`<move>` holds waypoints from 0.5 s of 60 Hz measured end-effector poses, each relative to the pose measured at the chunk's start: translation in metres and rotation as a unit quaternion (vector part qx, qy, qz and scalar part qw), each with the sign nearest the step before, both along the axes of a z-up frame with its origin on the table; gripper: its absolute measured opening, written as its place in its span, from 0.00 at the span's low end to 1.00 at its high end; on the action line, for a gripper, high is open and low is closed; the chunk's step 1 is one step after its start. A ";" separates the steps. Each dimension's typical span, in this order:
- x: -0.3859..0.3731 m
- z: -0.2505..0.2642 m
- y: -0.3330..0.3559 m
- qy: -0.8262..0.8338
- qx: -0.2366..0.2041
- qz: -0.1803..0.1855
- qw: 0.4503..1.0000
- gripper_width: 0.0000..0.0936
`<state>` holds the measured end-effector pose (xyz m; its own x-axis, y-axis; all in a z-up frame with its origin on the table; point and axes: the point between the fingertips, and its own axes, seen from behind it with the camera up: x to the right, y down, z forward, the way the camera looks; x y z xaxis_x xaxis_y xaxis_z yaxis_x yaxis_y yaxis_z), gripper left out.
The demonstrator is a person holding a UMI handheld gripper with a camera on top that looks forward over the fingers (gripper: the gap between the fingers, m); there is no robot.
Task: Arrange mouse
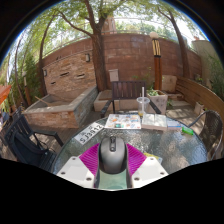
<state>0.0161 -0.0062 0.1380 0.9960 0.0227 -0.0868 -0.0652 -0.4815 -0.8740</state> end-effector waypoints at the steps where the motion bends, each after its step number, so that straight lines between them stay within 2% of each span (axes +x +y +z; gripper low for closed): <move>1: -0.005 -0.010 0.000 -0.001 -0.011 0.004 1.000 0.39; 9: -0.046 -0.114 -0.015 -0.004 -0.085 0.012 0.996 0.40; 15: -0.055 -0.143 -0.017 -0.010 -0.106 0.013 0.994 0.49; 20: -0.056 -0.141 -0.021 -0.017 -0.113 0.008 0.993 0.59; 25: -0.059 -0.116 -0.031 -0.038 -0.098 0.008 0.994 0.92; 26: -0.058 -0.110 -0.034 -0.043 -0.095 0.006 0.995 0.93; 30: -0.062 -0.084 -0.049 -0.060 -0.094 0.002 0.994 0.90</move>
